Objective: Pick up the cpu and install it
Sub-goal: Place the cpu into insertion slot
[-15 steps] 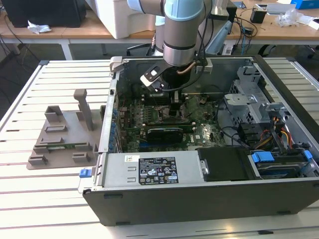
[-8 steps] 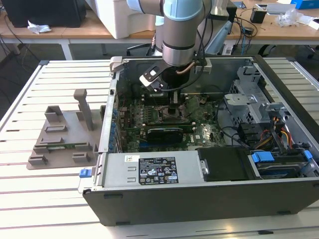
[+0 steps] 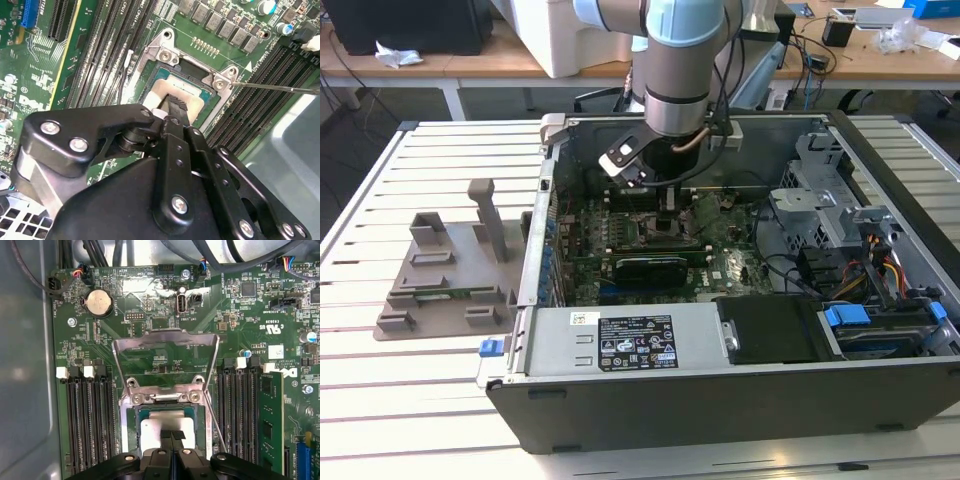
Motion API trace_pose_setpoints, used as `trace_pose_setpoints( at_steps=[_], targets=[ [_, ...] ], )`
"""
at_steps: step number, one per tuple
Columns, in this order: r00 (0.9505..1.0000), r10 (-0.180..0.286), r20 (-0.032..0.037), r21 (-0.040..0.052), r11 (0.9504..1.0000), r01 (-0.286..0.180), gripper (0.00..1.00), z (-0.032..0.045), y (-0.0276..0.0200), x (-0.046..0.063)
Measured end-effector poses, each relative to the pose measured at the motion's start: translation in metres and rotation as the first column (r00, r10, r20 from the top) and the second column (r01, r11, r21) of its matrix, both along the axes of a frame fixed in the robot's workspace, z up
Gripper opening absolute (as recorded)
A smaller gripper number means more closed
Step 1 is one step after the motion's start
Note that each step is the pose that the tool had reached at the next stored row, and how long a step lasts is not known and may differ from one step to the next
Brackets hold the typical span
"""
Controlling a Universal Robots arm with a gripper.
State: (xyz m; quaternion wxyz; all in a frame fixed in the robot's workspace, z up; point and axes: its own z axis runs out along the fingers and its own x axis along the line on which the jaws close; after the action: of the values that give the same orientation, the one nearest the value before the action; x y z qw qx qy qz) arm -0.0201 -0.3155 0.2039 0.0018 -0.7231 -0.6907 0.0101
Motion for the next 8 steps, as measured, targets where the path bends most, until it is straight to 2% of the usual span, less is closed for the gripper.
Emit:
trace_pose_setpoints(
  at_steps=[5, 8],
  targets=[
    [1.0, 0.0, 0.0001, 0.0032, 1.0, 0.0, 0.11, 0.0016, 0.0005, 0.007],
    [1.0, 0.0, -0.0012, 0.0007, 1.0, 0.0, 0.11, 0.0163, 0.0001, 0.007]
  ],
)
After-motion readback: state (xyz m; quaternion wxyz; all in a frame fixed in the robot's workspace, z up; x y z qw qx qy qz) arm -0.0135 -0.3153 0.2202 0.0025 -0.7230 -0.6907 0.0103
